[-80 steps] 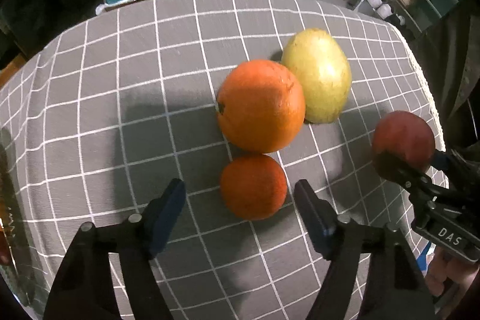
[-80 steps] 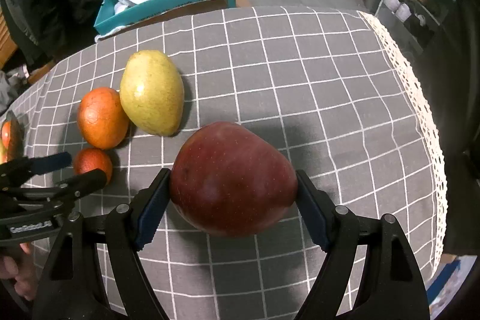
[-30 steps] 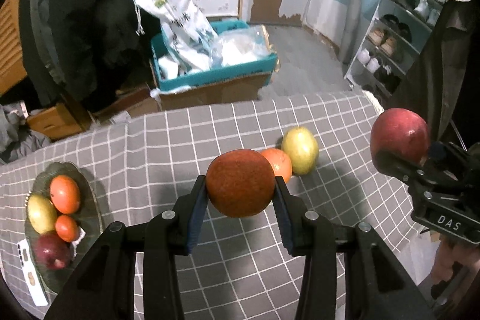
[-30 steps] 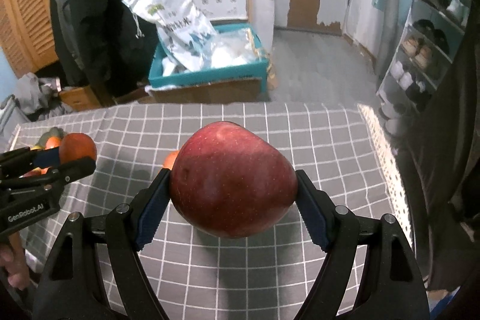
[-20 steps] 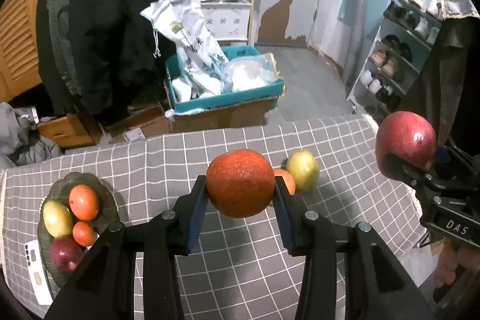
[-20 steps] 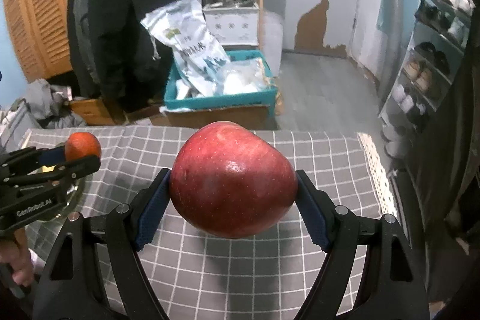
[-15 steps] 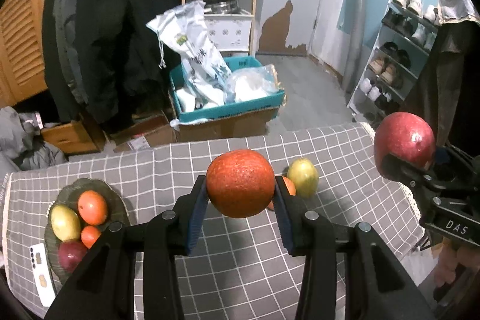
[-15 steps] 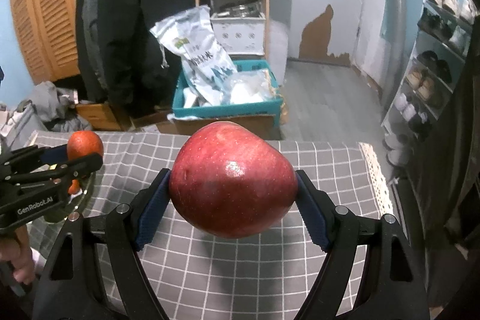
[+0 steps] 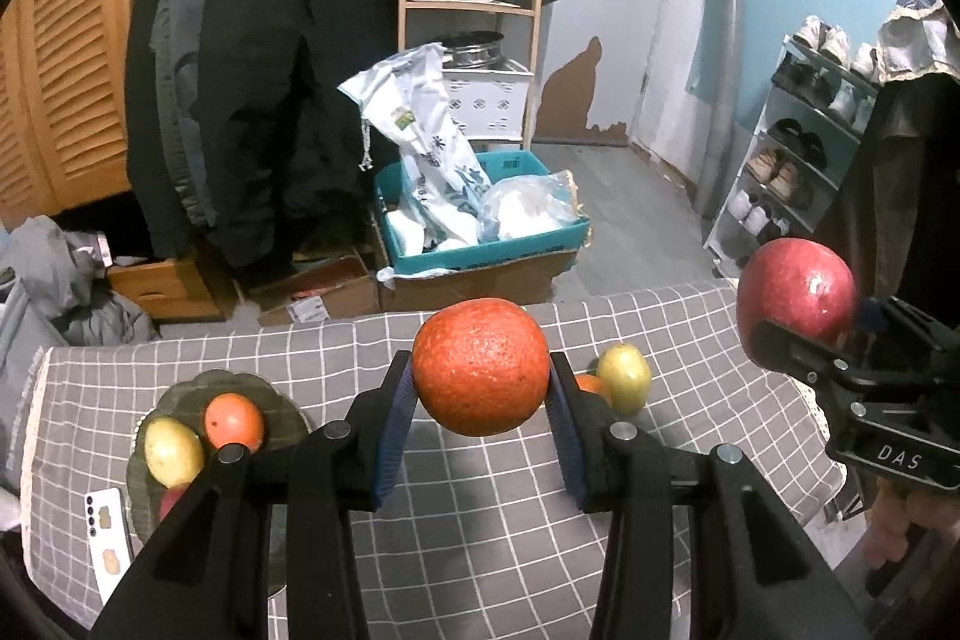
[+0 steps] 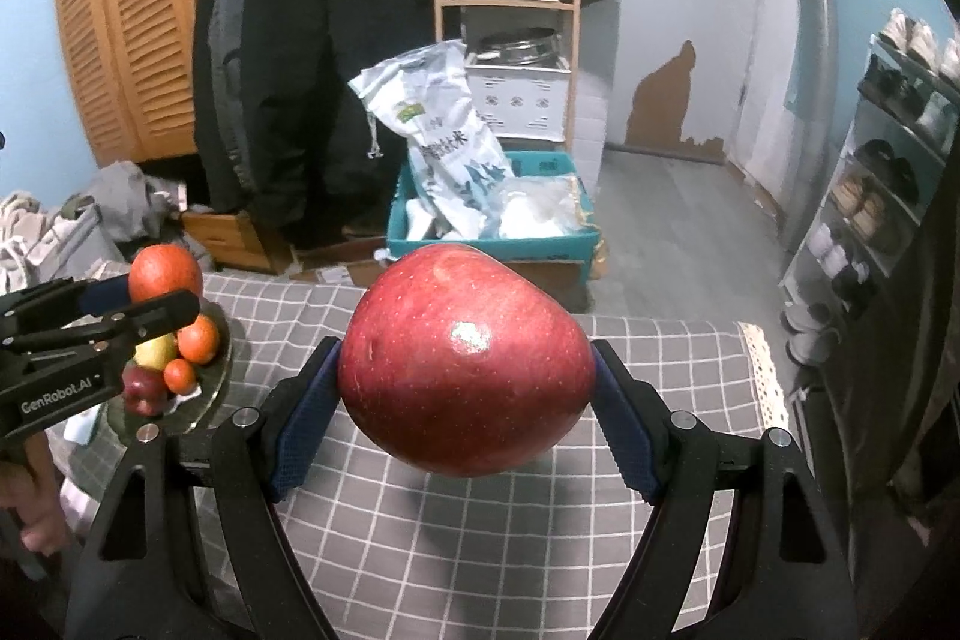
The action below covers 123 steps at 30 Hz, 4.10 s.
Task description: Organize fruits
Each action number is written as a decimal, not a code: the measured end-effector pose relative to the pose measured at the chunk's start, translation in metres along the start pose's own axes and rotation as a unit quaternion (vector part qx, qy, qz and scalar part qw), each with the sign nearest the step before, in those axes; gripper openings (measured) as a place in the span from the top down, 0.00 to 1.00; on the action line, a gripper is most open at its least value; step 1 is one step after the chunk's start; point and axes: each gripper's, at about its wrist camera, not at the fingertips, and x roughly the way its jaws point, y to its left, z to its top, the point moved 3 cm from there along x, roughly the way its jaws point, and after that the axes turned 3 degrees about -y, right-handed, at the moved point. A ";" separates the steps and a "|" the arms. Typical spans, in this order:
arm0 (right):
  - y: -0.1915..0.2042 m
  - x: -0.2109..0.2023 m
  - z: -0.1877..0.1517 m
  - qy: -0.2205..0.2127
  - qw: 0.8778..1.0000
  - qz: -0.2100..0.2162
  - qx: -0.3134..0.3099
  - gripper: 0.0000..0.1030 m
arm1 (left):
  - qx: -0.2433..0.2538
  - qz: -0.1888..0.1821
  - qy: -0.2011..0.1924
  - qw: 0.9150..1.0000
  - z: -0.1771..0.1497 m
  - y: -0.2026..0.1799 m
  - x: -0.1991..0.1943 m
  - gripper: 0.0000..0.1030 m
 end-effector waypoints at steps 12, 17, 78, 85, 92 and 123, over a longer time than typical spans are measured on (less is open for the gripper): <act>0.040 0.022 0.009 0.015 0.999 0.039 -0.011 0.22 | -0.025 0.029 0.010 0.999 -0.012 0.041 -0.003 0.58; 0.062 0.034 0.013 0.023 0.998 0.055 -0.021 0.22 | -0.040 0.043 0.013 0.998 -0.018 0.062 -0.004 0.58; 0.269 0.199 -0.049 0.207 0.950 0.181 -0.145 0.22 | -0.171 0.117 0.215 0.954 -0.158 0.223 0.060 0.57; 0.272 0.204 -0.051 0.215 0.949 0.184 -0.141 0.22 | -0.163 0.122 0.216 0.955 -0.158 0.223 0.060 0.30; 0.275 0.208 -0.052 0.224 0.946 0.186 -0.141 0.22 | -0.160 0.139 0.214 0.954 -0.157 0.228 0.055 0.28; 0.270 0.183 -0.023 0.161 0.965 0.138 -0.152 0.18 | -0.166 0.174 0.161 0.957 -0.130 0.238 0.023 0.24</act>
